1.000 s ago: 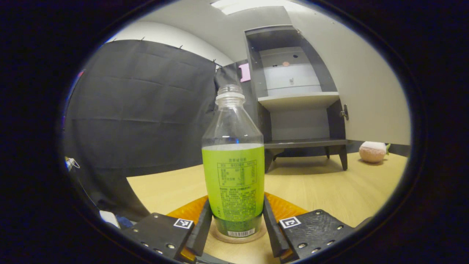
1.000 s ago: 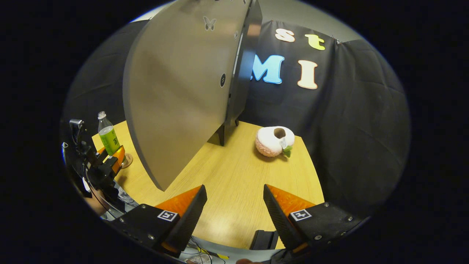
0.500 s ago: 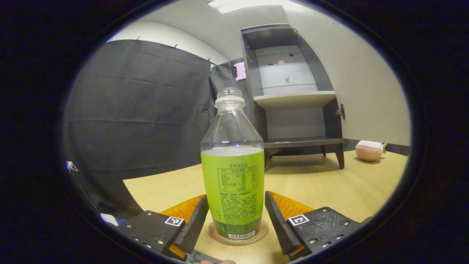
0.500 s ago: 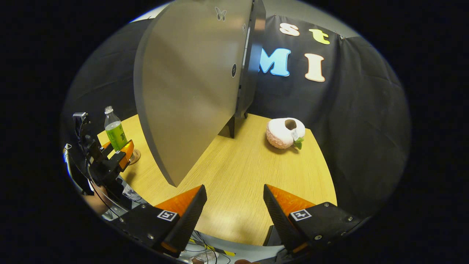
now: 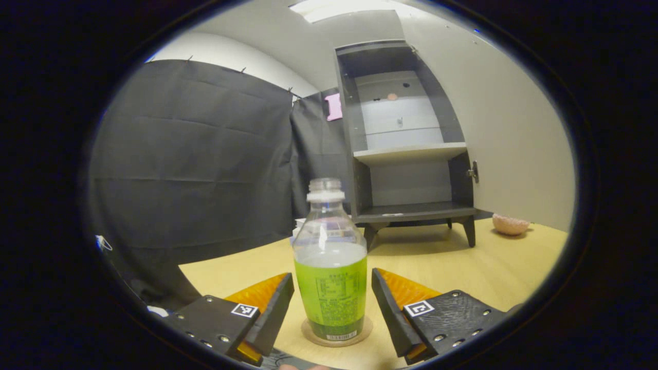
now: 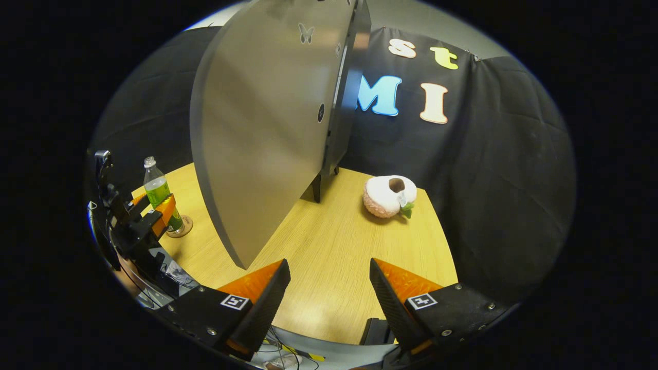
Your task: Open the cabinet door with the right hand, grasp the bottle in the cabinet with the left hand and place it on the coaster, then close the cabinet door with the right hand.
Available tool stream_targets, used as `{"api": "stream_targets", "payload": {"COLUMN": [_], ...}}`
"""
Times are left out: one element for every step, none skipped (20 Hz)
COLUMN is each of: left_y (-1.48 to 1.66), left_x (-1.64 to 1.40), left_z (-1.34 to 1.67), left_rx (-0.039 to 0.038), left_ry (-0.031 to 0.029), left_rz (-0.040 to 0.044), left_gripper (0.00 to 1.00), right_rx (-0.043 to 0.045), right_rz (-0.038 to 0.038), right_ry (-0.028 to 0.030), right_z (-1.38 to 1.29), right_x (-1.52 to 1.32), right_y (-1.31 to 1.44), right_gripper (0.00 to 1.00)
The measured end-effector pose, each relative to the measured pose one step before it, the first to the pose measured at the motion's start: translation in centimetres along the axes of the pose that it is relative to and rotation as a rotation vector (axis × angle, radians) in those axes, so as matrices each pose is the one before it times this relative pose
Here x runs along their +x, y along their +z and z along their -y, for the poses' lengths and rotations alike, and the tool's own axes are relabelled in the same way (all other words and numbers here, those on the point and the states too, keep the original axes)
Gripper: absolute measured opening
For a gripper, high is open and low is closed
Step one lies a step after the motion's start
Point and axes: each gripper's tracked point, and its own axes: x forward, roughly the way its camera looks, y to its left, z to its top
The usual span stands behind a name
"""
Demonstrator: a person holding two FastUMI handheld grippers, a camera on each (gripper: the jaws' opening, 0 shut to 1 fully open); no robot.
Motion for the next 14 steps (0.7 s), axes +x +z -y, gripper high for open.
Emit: {"api": "stream_targets", "payload": {"left_y": [0.530, 0.633, 0.867, 0.834, 1.140, 1.313, 1.574, 1.973, 2.139, 2.248, 1.870, 1.710, 1.757, 1.895], "left_x": [-0.450, -0.468, -0.551, -0.383, -0.297, -0.519, -0.782, -0.681, -0.725, -0.665, -0.562, -0.612, -0.608, -0.544], "left_z": [-0.222, -0.081, -0.225, -0.050, -0.189, -0.296, -0.151, -0.183, -0.341, -0.183, 0.188, 0.276, 0.096, 0.192], "left_rx": [-0.00166, 0.00004, 0.00535, 0.00825, 0.00954, 0.00346, -0.00003, 0.00409, 0.00487, -0.00015, -0.01040, -0.01404, -0.01026, -0.01054], "left_ry": [0.00196, -0.00356, -0.00369, -0.00648, -0.00426, -0.00192, -0.00373, -0.00249, 0.00485, -0.00234, -0.01566, -0.01755, -0.01627, -0.01842], "left_rz": [0.00156, 0.00449, 0.00826, 0.00589, 0.00657, 0.00444, 0.00553, 0.01312, 0.01481, 0.01227, 0.00238, 0.00093, 0.00044, 0.00112], "left_gripper": [0.90, 0.90, 0.90, 0.90, 0.90, 0.90, 0.90, 0.90, 0.90, 0.88, 0.87, 0.90, 0.91, 0.90], "right_rx": [-0.01031, -0.00660, -0.00155, 0.00206, 0.00632, 0.01120, 0.01061, 0.01620, 0.02393, 0.02832, 0.03330, 0.03372, 0.02588, 0.02607], "right_rz": [0.01166, 0.00832, 0.00754, 0.00724, 0.00770, 0.01276, 0.01429, 0.01264, 0.00979, 0.01098, 0.01352, 0.01086, 0.01063, 0.00825], "right_ry": [-0.00649, -0.00167, -0.00081, -0.00002, 0.00018, 0.00068, -0.00503, -0.00287, -0.00114, -0.00245, -0.00197, -0.00378, -0.01113, -0.01202], "right_z": [0.215, 0.086, 0.086, 0.080, 0.025, 0.041, 0.241, 0.224, 0.285, 0.217, 0.339, 0.296, 0.551, 0.640], "right_x": [-0.269, -0.100, -0.219, -0.208, -0.167, -0.236, -0.196, -0.155, -0.132, -0.187, -0.267, -0.132, -0.234, -0.122], "right_y": [0.279, 0.094, 0.208, 0.220, 0.365, 0.515, 0.623, 0.481, 0.543, 0.506, 0.648, 0.683, 0.709, 0.776], "right_gripper": [0.96, 0.96, 0.96, 0.96, 0.96, 0.96, 0.96, 0.96, 0.95, 0.96, 0.95, 0.95, 0.95, 0.95]}}
